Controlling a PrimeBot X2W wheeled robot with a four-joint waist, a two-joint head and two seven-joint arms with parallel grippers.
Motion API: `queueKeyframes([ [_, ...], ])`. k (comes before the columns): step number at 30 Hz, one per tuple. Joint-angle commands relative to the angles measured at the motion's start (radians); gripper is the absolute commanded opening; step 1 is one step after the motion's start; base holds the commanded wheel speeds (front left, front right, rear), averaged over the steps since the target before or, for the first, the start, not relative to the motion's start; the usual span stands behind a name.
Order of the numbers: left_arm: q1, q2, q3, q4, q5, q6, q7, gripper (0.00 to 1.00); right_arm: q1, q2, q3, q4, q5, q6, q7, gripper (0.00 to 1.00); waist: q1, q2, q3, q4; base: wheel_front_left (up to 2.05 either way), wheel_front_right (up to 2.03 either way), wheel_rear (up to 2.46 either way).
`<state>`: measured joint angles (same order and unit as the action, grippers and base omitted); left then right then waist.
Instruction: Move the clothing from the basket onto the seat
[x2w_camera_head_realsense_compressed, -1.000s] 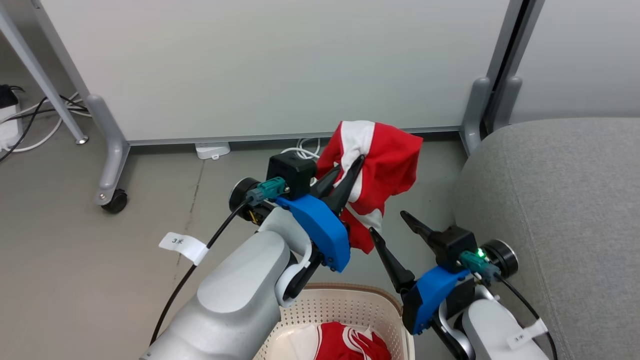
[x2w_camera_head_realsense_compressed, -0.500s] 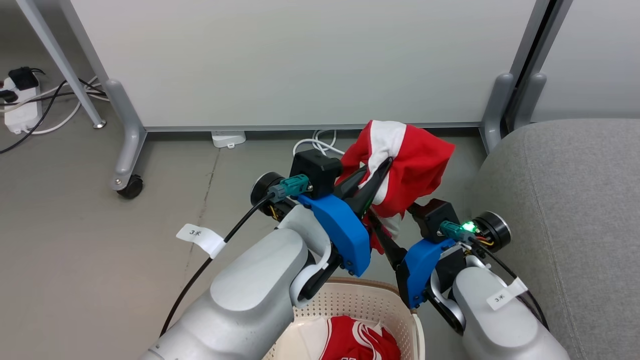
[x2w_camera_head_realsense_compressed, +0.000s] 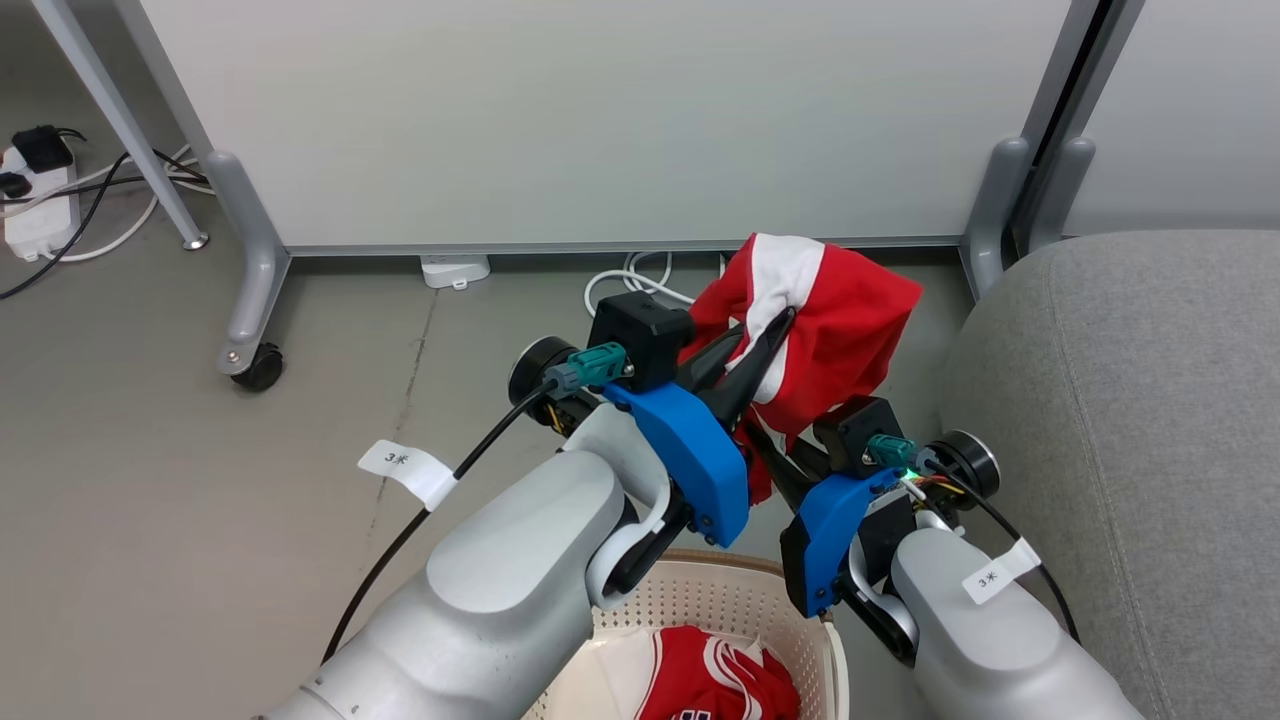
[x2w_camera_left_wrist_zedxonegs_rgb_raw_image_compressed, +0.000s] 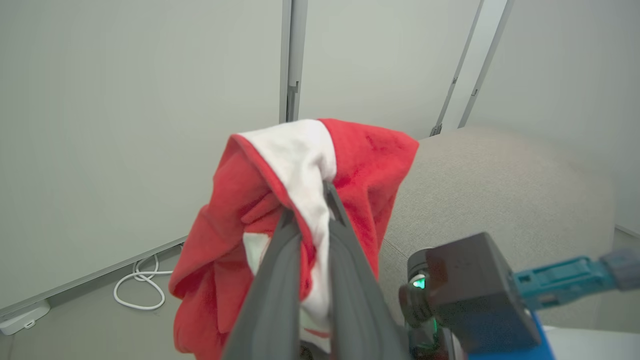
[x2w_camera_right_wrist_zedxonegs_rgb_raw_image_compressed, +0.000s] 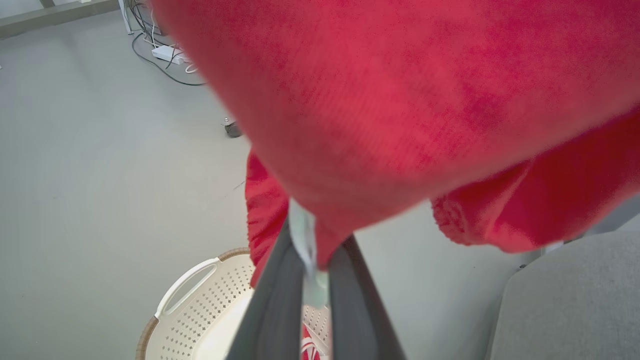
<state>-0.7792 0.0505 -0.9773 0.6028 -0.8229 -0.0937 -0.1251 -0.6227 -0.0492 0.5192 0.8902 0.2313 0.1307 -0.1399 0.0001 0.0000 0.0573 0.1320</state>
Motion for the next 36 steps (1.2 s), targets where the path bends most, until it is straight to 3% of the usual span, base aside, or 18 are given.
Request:
queueKeyframes([
  [1, -0.016, 0.000, 0.002, 0.004, -0.003, 0.002, -0.006, 0.00, -0.019, -0.002, 0.004, 0.005, 0.006, 0.000, -0.009, 0.00, -0.0001, 0.0000, -0.001, -0.002, 0.00, 0.00, 0.00],
  [12, -0.021, 0.000, -0.012, 0.059, -0.006, 0.005, -0.018, 0.00, -0.033, -0.002, 0.030, 0.049, 0.029, 0.000, -0.047, 0.00, -0.0001, 0.0000, -0.004, -0.016, 0.00, 0.00, 0.00],
  [14, -0.018, 0.000, -0.011, 0.065, -0.007, 0.003, -0.031, 0.53, -0.035, -0.002, 0.033, 0.054, 0.028, 0.000, -0.050, 0.00, -0.0001, 0.0000, -0.002, -0.020, 0.00, 0.00, 0.00],
  [15, -0.015, 0.002, -0.012, 0.070, -0.007, 0.001, -0.036, 1.00, -0.036, -0.002, 0.034, 0.057, 0.029, 0.000, -0.052, 0.00, -0.0001, 0.0000, -0.002, -0.022, 0.00, 0.00, 0.00],
  [27, 0.024, 0.033, 0.007, 0.092, -0.019, -0.010, -0.102, 1.00, -0.038, -0.002, 0.034, 0.082, 0.025, 0.000, -0.070, 0.00, -0.0001, 0.0000, -0.009, -0.034, 0.00, 0.00, 0.00],
  [36, 0.138, 0.128, 0.110, -0.001, 0.033, 0.037, -0.141, 1.00, -0.042, -0.002, 0.041, 0.054, -0.001, 0.000, -0.082, 0.00, -0.0001, 0.0000, 0.000, -0.086, 0.00, 0.00, 0.00],
])
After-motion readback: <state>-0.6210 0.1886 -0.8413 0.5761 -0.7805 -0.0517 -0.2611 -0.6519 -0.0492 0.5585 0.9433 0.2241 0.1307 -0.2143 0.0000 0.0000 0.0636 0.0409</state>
